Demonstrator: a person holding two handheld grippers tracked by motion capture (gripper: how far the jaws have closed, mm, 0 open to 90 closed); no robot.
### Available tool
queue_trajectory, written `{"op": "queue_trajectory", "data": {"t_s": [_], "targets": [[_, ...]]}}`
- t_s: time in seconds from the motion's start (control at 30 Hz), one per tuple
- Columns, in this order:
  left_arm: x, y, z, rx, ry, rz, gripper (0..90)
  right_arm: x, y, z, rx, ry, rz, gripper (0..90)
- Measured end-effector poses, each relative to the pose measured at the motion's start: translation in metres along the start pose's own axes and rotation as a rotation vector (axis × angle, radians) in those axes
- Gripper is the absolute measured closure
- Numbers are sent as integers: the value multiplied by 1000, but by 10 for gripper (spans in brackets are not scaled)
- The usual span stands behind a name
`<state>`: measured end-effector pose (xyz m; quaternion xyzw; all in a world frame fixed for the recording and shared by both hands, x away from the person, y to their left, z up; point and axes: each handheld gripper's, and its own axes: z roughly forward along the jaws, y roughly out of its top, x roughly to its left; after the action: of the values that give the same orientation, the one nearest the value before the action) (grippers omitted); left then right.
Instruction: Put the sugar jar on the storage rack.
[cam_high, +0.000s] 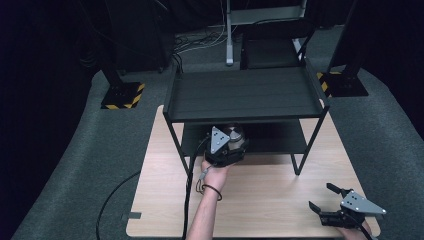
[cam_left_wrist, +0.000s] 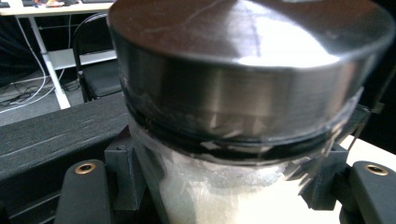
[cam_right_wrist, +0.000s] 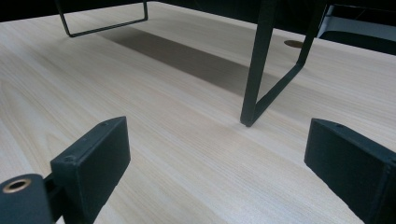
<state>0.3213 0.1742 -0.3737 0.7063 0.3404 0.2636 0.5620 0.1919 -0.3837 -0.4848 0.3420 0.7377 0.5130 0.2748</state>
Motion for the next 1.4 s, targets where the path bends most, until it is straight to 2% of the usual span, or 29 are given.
{"op": "queue_trajectory", "data": {"t_s": [0.07, 0.13, 0.17, 0.23, 0.27, 0.3, 0.33, 0.37, 0.4, 0.47, 0.5, 0.53, 0.57, 0.6, 0.63, 0.73, 0.8, 0.83, 0.93, 0.97, 1.0, 1.03, 1.1, 1.3, 1.33, 1.4], "targets": [[-2, 5, 4, 20, 6, 7, 312, 0, 0, 0, 1, 0, 0, 59], [-1, 6, 8, 28, -6, 10, 309, 0, 0, 0, 1, 1, 0, 59], [0, 6, 9, 20, -13, 3, 305, 0, 0, 0, 1, 0, 0, 59], [1, 4, 10, 0, -16, -39, 272, 0, 0, 0, 1, 0, 0, 59], [0, 6, 10, 14, -5, -36, 242, 0, 0, 0, 1, 0, 0, 59], [-2, 10, 11, 40, 7, -18, 213, 0, 0, 0, 1, 0, 0, 59], [-1, 14, 12, 66, -2, 12, 192, 0, 0, -1, 2, 0, 1, 59], [0, 15, 10, 72, -12, 31, 184, 0, 0, -1, 2, 1, -1, 59], [0, 15, 8, 72, -2, 41, 182, 0, 0, -1, 1, 2, -1, 59], [0, 14, 5, 74, 7, 41, 165, 0, 0, -1, 1, 1, -2, 59], [4, 10, -3, 66, -5, 49, 165, 0, 0, -1, 2, 1, -1, 59], [4, 10, -3, 66, -5, 49, 165, 0, 0, -1, 2, 1, -1, 59], [2, 7, -6, 63, 5, 53, 165, 0, 0, -1, 2, 1, -1, 60], [3, 6, -9, 65, 5, 63, 162, 0, 0, -1, 2, 1, -1, 59], [4, 2, -17, 80, 2, 101, 159, 1, 0, 0, 3, 1, -4, 59], [7, -4, -26, 86, 0, 107, 150, 1, 0, 0, 5, 1, -5, 59], [9, -18, -40, 75, -4, 98, 150, 1, 1, 0, 5, 0, -4, 59], [9, -18, -40, 75, -4, 98, 150, 1, 1, 0, 5, 0, -4, 59], [8, -39, -58, 68, -4, 117, 150, 1, 0, -1, 5, -5, -3, 60], [8, -39, -58, 68, -4, 117, 148, 1, 0, -1, 5, -5, -3, 60], [7, -47, -64, 44, -3, 131, 148, 1, 0, -1, 6, -5, -2, 60], [7, -52, -72, 66, -2, 126, 150, 2, 0, -1, 8, -7, -3, 60], [4, -64, -82, 52, 9, 138, 148, 2, 0, -1, 8, -7, -3, 60], [5, -88, -111, 22, 4, 97, 148, 2, 1, 0, 10, -6, -5, 60], [5, -96, -121, 19, 4, 88, 148, 2, 1, 0, 11, -6, -6, 60], [3, -102, -129, 29, 10, 92, 148, 2, 1, 0, 11, -4, -8, 60]]}}
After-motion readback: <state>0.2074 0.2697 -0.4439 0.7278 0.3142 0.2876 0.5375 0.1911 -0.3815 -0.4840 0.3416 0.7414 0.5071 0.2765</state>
